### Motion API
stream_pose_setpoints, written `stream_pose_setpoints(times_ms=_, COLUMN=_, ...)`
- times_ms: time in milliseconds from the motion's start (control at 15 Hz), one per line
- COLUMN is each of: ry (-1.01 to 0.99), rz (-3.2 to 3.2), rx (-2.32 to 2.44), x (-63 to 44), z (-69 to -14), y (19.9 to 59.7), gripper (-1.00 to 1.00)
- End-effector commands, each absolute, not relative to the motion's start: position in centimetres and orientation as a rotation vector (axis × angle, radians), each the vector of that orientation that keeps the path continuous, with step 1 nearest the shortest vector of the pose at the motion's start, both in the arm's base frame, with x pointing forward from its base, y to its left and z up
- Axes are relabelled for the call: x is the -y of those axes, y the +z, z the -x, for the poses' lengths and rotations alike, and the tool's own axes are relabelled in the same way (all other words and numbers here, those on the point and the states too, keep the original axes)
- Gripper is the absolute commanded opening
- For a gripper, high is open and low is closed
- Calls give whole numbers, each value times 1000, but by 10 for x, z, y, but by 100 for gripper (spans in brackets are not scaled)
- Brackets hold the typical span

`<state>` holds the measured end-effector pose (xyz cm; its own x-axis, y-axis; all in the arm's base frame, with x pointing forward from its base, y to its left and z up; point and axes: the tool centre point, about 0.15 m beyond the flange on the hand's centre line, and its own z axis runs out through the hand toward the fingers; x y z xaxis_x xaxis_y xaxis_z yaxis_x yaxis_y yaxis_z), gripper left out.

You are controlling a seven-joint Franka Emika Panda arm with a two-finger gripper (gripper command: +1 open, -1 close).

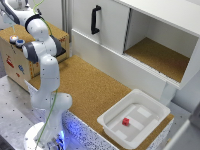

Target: Turn on the red light

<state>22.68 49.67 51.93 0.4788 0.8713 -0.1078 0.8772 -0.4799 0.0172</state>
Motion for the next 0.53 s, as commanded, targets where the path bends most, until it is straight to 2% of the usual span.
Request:
stream_pose_setpoints(times_ms=0, ry=-2, rz=-2926, rx=-1427, x=-382, z=-230, y=500, gripper=100)
stream_pose_setpoints(times_ms=400, ry=-2, rz=-2926, rx=-1427, x=-382, z=-230, y=500, gripper=100)
stream_pose_setpoints(times_ms=467, ry=-238, rz=-2779, rx=-1344, x=-418, z=-245, y=523, gripper=100)
